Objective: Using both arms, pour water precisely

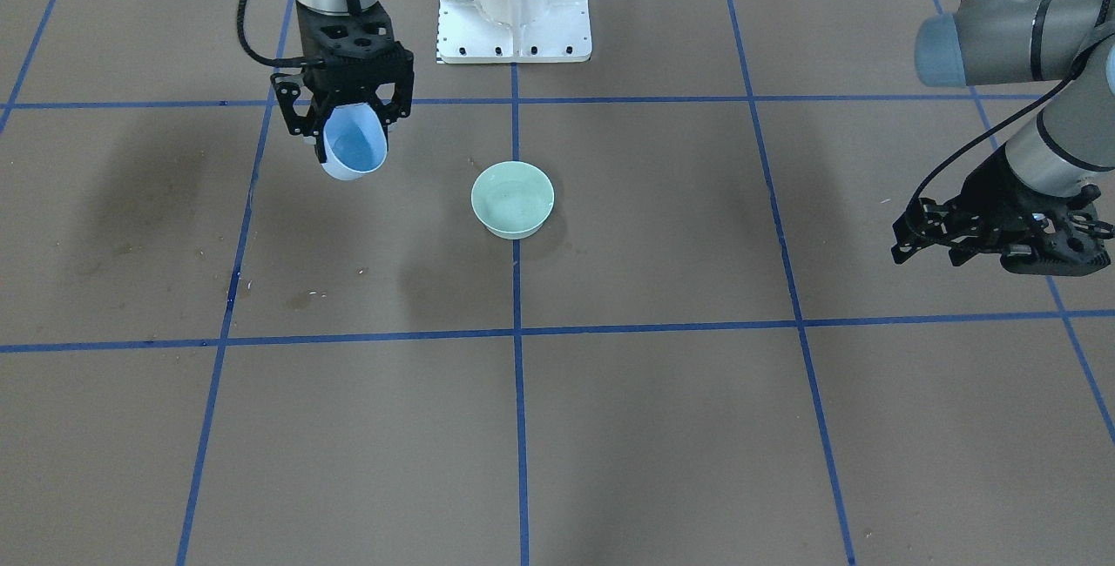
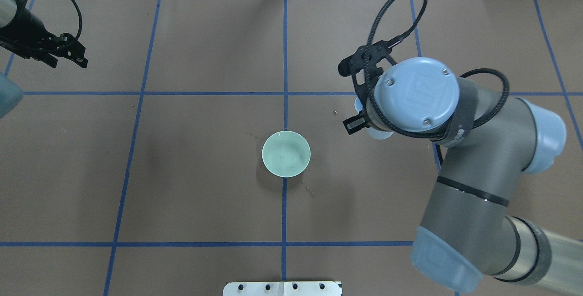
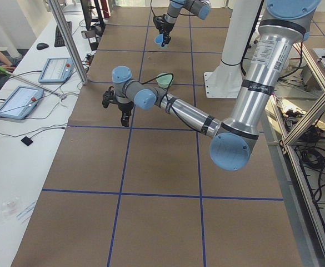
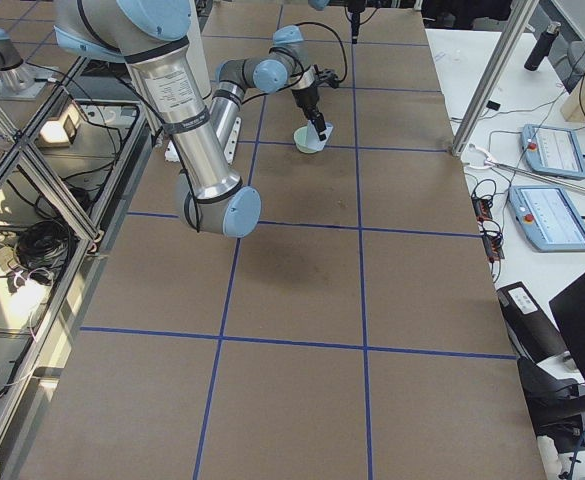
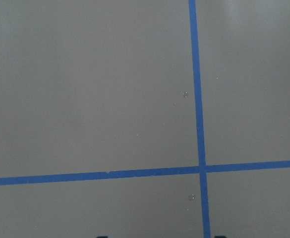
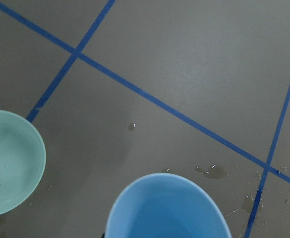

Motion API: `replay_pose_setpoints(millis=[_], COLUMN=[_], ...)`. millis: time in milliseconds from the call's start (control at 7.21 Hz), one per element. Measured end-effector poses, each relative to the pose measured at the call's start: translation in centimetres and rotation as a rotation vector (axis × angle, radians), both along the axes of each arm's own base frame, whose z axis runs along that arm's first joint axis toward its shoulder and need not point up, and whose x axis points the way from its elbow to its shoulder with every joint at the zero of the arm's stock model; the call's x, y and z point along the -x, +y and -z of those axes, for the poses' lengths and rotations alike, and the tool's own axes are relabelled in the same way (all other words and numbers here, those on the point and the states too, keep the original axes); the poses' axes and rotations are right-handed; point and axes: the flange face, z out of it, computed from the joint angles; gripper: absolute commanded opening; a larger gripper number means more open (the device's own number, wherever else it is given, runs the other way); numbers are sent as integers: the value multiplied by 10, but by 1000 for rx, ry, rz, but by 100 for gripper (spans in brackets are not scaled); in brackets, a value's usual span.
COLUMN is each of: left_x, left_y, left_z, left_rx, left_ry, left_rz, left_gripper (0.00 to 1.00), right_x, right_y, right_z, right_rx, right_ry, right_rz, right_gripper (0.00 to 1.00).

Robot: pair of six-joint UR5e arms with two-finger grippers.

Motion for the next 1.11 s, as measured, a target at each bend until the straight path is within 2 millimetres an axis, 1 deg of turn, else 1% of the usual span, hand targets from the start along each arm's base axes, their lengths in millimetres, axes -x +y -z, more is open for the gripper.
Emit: replay_pose_setpoints(millis=[139,278,694,833,971,1110], left_x=[0,0,1,1,1,2], left_y=[0,0,2,2,2,2], left_z=[1,2,3,3,3,4], left_rx=[0,1,2,2,2,2], left_ry=[1,2,4,4,4,4], left_rz=[2,5,8,9,9,10], left_gripper=[79,80,81,81,82,83], right_x=[-25,-52,-134,-160,-184,-200], right_y=[-13,-23,-42,-53,-67,-72], right_z=[-29,-63,-158,-193,-234,-273], right_rx=[4,-4,-9,16,35,34], right_ry=[-33,-63,-136,-173,-224,-262], right_rz=[-43,-84,-189,-210,-222,-226], right_gripper=[33,33,35,34,34,34])
